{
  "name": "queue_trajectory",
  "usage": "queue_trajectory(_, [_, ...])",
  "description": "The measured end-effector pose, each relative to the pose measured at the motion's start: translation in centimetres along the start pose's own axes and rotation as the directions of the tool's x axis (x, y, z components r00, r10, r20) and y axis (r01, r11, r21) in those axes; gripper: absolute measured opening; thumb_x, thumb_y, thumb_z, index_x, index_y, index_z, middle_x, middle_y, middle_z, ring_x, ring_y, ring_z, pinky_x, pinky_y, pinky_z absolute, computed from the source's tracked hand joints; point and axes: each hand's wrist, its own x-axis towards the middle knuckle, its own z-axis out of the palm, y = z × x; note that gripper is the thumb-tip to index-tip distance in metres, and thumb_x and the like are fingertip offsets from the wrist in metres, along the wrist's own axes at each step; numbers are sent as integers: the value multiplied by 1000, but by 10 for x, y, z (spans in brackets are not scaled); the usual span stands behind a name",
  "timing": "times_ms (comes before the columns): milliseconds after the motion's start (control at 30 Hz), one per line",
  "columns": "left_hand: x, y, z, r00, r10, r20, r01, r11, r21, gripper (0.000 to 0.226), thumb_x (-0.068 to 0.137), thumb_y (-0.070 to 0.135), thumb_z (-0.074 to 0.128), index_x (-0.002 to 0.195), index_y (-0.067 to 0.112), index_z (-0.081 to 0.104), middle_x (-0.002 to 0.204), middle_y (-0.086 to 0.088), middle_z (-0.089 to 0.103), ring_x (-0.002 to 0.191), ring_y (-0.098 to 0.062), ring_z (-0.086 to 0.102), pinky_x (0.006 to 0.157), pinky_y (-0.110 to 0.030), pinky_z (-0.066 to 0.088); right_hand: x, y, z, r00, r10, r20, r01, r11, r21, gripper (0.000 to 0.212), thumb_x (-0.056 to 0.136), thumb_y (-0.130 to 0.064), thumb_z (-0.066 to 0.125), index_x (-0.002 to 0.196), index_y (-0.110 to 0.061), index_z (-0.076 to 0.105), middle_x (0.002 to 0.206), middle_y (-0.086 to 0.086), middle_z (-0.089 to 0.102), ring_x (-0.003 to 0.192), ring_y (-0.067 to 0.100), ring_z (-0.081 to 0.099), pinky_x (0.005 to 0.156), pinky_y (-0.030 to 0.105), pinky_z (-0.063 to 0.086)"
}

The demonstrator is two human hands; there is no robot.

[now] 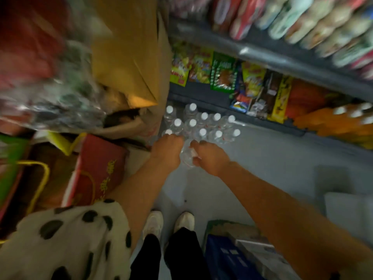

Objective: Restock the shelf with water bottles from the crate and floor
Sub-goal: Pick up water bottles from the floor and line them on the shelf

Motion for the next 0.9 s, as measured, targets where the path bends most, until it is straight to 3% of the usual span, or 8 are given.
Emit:
queue_trajectory(167, [-52,45,-108,992,105,-74,-112,988,-107,40,84,11,64,122,10,53,121,-13,58,112,-33,57,89,-44,49,-99,-16,-136,990,-13,-139,20,999,49,44,88,-23,61,128,-11,49,118,14,58,106,33,56,86,38,46])
queue_trajectory(333, [-107,83,-215,962,233,-139,-260,938,-228,62,72,20,80,126,5,53,128,-18,56,116,-34,55,93,-45,46,-201,-51,-287,955,-134,-265,126,991,-46,21,83,-25,66,95,-12,55,88,5,60,81,26,58,71,36,46])
queue_trajectory(433, [-144,99,-274,932,312,-183,-352,900,-258,70,65,20,85,126,10,53,127,-9,56,116,-27,54,94,-41,47,-258,-85,-364,929,-200,-312,182,979,-86,29,79,-32,61,97,-11,57,82,-2,54,75,17,52,66,30,41])
queue_trajectory(567, [-171,105,-336,890,415,-188,-456,810,-369,93,50,35,89,132,23,48,131,2,58,120,-19,56,101,-39,47,-320,-129,-443,897,-225,-382,180,972,-151,25,82,-25,65,104,-15,61,81,-9,54,68,0,48,64,17,39])
queue_trajectory(633, [-199,114,-370,859,478,-184,-510,758,-407,86,59,18,91,134,16,49,130,7,57,120,-12,54,101,-27,43,-346,-150,-473,877,-258,-404,202,963,-177,27,78,-29,62,102,-19,62,87,-7,59,75,9,54,69,27,45])
queue_trajectory(700, [-224,121,-398,834,521,-182,-543,718,-436,77,66,3,86,134,12,48,126,7,57,115,-6,54,96,-19,43,-366,-166,-497,864,-291,-412,234,955,-183,23,79,-20,65,102,-18,63,90,-6,61,82,15,57,73,31,47])
queue_trajectory(800, [-245,118,-427,810,538,-234,-580,673,-460,72,65,9,88,128,15,54,124,6,63,110,-5,60,95,-19,48,-389,-185,-522,842,-300,-448,279,953,-115,19,81,-17,64,99,-16,64,92,5,65,84,22,61,76,37,50])
queue_trajectory(900, [-266,116,-457,808,508,-296,-588,695,-413,66,61,22,91,119,20,61,112,10,69,103,-5,64,96,-29,49,-405,-198,-542,823,-275,-497,282,957,-63,16,84,-9,62,100,-10,63,86,10,62,74,10,55,71,34,47])
